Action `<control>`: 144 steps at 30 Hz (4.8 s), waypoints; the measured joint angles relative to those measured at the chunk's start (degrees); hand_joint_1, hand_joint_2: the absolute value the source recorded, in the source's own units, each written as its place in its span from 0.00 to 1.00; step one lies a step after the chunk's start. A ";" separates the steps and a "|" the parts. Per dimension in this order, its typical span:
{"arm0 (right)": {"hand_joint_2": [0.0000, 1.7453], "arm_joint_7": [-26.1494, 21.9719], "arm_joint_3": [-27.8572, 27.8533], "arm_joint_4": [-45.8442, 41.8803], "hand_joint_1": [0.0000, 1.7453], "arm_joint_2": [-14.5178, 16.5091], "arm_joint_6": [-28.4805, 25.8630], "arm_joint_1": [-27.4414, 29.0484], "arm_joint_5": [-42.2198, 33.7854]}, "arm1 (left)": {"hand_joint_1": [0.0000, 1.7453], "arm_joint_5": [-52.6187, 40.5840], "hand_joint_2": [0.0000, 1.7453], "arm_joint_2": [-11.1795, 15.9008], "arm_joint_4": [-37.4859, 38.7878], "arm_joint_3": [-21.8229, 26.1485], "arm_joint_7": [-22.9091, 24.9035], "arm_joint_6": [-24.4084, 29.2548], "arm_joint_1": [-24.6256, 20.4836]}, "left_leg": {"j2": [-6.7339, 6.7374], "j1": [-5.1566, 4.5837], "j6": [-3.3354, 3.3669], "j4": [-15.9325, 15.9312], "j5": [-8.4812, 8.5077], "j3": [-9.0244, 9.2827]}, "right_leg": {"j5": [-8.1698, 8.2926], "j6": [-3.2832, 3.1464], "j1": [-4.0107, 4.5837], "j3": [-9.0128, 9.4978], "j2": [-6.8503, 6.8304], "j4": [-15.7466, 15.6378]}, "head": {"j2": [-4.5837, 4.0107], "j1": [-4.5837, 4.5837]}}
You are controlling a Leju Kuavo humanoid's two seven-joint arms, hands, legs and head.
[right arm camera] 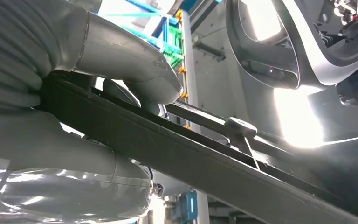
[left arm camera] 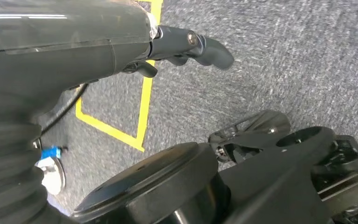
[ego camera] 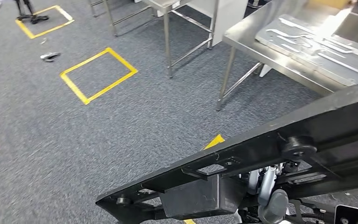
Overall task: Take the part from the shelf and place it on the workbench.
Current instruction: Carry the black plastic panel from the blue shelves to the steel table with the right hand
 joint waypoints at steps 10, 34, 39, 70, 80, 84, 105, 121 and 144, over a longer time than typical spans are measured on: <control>1.00 0.00 -0.03 0.00 1.00 -0.02 0.14 0.09 0.08 | 0.00 0.08 1.00 -0.29 -0.02 0.11 -0.59 -0.29 0.52 | -1.64 0.52 2.69 -14.59 6.35 5.73 | -1.66 2.87 -0.02 -3.09 1.64 4.22 | 0.00 0.50; 1.00 0.01 0.01 1.18 1.00 0.01 1.21 -0.32 0.03 | 0.00 0.32 1.00 -0.16 -0.05 0.72 -1.16 0.00 0.74 | -2.29 0.25 0.37 -11.32 5.74 4.36 | -0.27 0.46 0.25 -0.17 2.42 0.66 | 0.00 0.52; 1.00 0.01 -0.06 1.28 1.00 0.00 1.22 -0.25 0.07 | 0.00 0.26 1.00 -0.27 -0.06 0.77 -1.10 -0.02 0.73 | -2.10 0.24 2.23 -13.90 6.09 5.33 | -0.28 2.17 0.14 -1.29 2.80 1.43 | 0.00 0.65; 1.00 0.01 -0.81 0.97 1.00 0.17 0.08 0.47 -0.33 | 0.00 -0.38 1.00 -0.27 -0.15 0.96 -1.01 -0.29 0.85 | -0.49 -0.11 2.90 -13.84 6.62 4.53 | -3.71 2.31 0.30 2.83 -0.78 2.16 | 0.00 0.94; 1.00 0.02 -1.30 1.02 1.00 0.17 0.21 0.61 -0.20 | 0.00 -0.38 1.00 -0.35 -0.15 0.96 -1.10 -0.10 1.31 | -0.26 -0.05 2.98 -14.55 2.99 9.43 | 1.99 1.98 0.67 -4.30 -2.00 3.20 | 0.00 1.23; 1.00 0.01 -1.50 0.98 1.00 0.27 0.07 0.76 0.23 | 0.00 -0.39 1.00 -0.40 -0.15 0.96 -1.11 -0.16 1.37 | 0.10 -0.14 1.70 -14.12 2.60 10.46 | 1.92 0.63 1.00 -2.87 -1.96 0.60 | 0.00 1.20; 1.00 0.00 -1.57 0.82 1.00 0.32 -0.30 0.85 0.92 | 0.00 -0.96 1.00 -0.24 -0.17 1.07 -1.61 -0.41 1.17 | -0.34 0.08 3.39 -14.00 4.39 7.15 | -7.77 3.10 0.04 -6.21 -1.67 15.92 | 0.00 0.94; 1.00 0.02 -0.92 0.85 1.00 0.31 -4.82 0.75 2.57 | 0.00 -1.00 1.00 -0.23 -0.15 1.05 -1.69 -0.22 1.00 | -0.67 0.04 0.59 0.35 -4.93 3.04 | -0.70 -0.74 0.96 0.42 -1.52 0.45 | 0.01 0.35; 1.00 0.13 8.18 -3.66 1.00 -5.73 -55.62 -1.46 40.66 | 0.00 -1.24 1.00 -0.02 -0.15 1.09 -1.75 -1.10 1.39 | -0.85 0.39 0.83 -14.68 3.08 10.82 | 1.12 1.87 -0.07 -3.12 -2.02 1.27 | -0.01 0.67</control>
